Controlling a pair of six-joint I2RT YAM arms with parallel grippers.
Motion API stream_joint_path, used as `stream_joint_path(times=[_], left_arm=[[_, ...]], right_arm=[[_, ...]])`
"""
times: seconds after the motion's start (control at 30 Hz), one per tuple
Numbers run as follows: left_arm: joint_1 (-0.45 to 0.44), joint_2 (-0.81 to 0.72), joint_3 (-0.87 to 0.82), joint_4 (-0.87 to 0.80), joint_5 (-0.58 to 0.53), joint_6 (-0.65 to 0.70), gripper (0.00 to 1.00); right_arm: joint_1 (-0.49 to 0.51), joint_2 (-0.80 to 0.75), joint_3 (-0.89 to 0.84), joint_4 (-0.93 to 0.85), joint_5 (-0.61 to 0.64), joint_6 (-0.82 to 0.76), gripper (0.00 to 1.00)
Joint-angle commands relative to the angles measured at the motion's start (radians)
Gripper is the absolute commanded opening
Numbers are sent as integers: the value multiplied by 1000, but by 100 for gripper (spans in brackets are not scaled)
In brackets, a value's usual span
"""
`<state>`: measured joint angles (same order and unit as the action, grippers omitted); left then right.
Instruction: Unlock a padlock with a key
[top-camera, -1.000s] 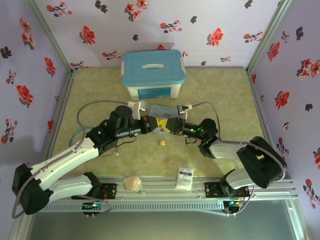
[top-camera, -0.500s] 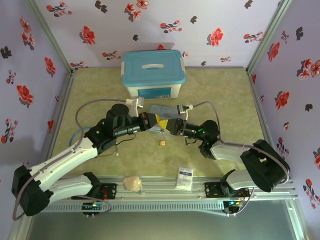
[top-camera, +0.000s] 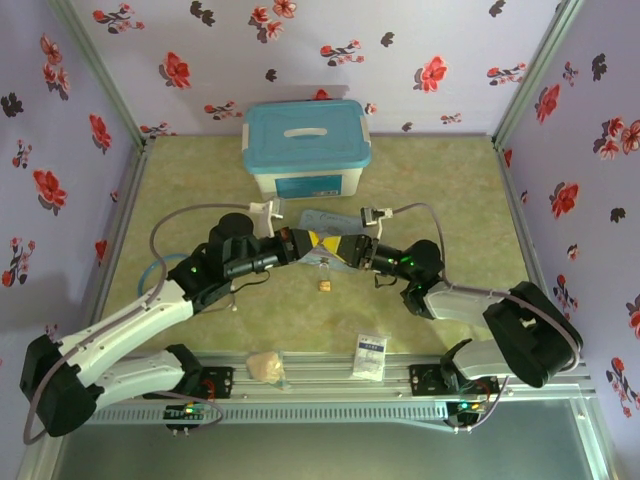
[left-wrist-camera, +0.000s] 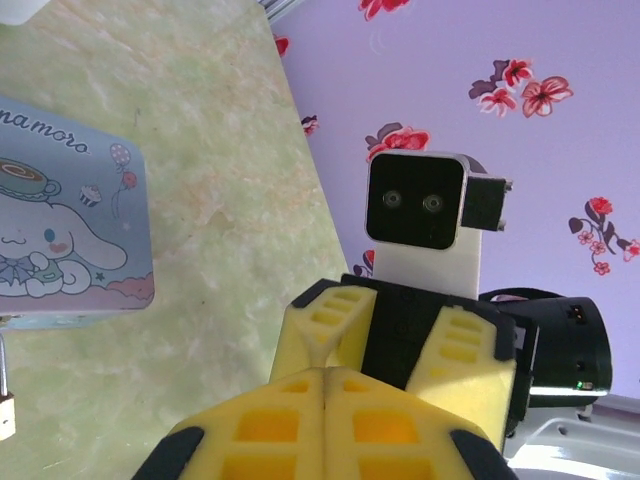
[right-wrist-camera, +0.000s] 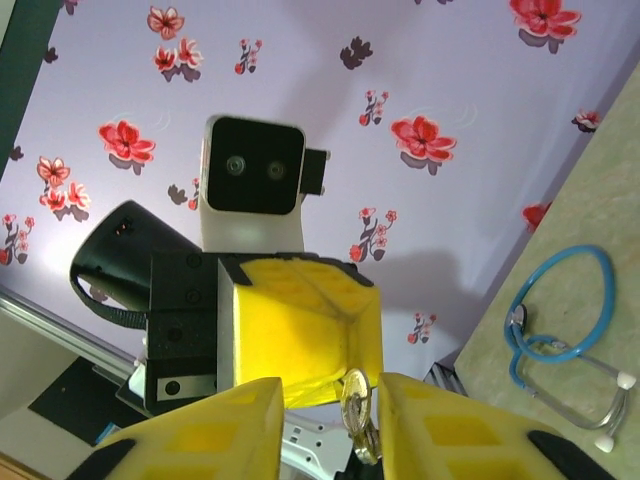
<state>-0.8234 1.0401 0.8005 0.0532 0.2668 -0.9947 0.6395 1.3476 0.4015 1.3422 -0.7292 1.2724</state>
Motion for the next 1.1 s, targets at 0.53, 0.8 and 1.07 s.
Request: stream_joint_path(times=[0.53, 0.8, 1.07], left_arm=[[9, 4, -29, 103, 24, -37, 0], [9, 2, -40, 122, 28, -46, 0], [9, -5, -49, 122, 29, -50, 0]], right_arm=[[14, -12, -2, 43, -15, -2, 21], [19, 7, 13, 42, -13, -2, 17], [19, 13, 10, 43, -1, -10, 13]])
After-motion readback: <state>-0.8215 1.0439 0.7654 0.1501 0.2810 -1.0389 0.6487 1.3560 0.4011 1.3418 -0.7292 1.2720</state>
